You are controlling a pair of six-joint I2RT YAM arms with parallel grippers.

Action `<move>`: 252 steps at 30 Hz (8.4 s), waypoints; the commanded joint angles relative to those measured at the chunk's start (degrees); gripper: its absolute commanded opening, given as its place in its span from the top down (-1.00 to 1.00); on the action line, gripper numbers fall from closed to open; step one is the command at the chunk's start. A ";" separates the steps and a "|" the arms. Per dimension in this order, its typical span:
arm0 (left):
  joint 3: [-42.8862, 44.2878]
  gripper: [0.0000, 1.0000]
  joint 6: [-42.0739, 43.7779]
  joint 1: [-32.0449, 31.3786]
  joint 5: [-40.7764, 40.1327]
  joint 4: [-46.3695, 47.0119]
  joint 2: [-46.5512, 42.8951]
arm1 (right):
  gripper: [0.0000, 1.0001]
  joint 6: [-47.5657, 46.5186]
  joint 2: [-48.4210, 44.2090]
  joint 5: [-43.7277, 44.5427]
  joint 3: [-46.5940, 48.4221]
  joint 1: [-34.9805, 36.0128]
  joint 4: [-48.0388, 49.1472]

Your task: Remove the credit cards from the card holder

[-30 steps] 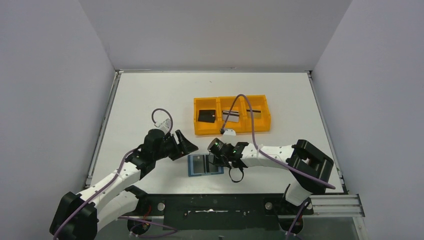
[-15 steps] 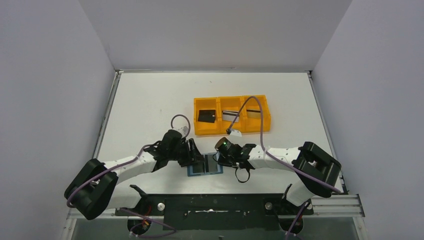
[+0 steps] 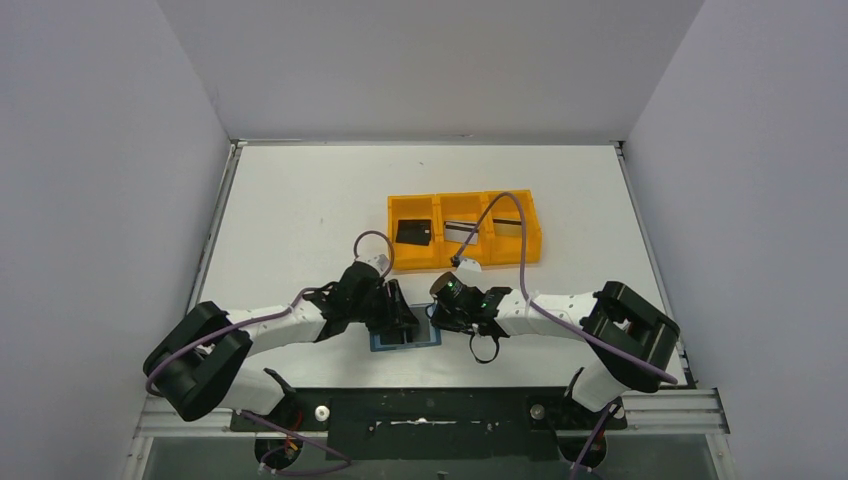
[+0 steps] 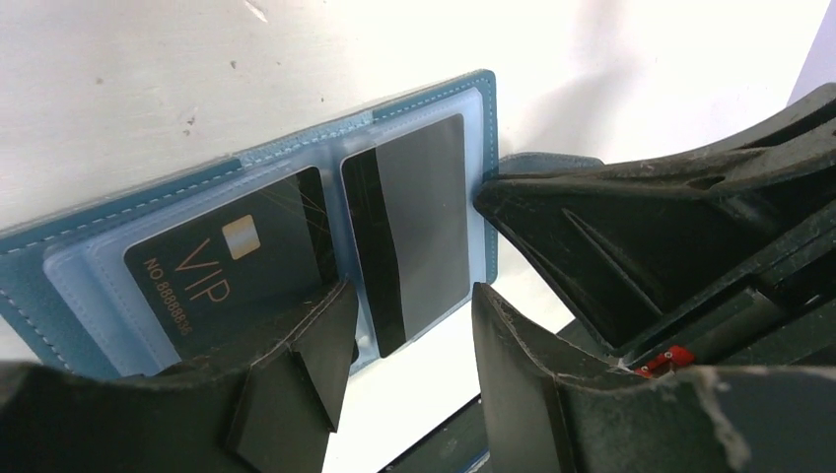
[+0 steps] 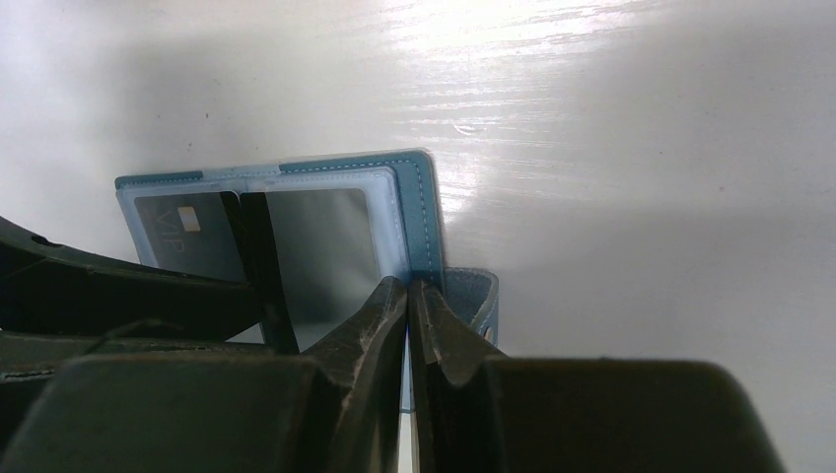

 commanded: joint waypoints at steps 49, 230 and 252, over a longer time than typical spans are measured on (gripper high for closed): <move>-3.34 0.93 -2.94 -2.50 -5.48 2.99 1.27 | 0.95 -1.32 5.32 -5.21 -1.20 0.14 2.77; 6.85 0.34 8.68 -1.26 2.34 -6.11 5.87 | 0.66 4.16 -3.81 3.70 -0.41 3.00 -9.09; 1.28 0.54 2.33 -2.23 4.44 3.99 8.73 | 0.94 1.43 1.57 -3.27 -0.62 1.78 -2.96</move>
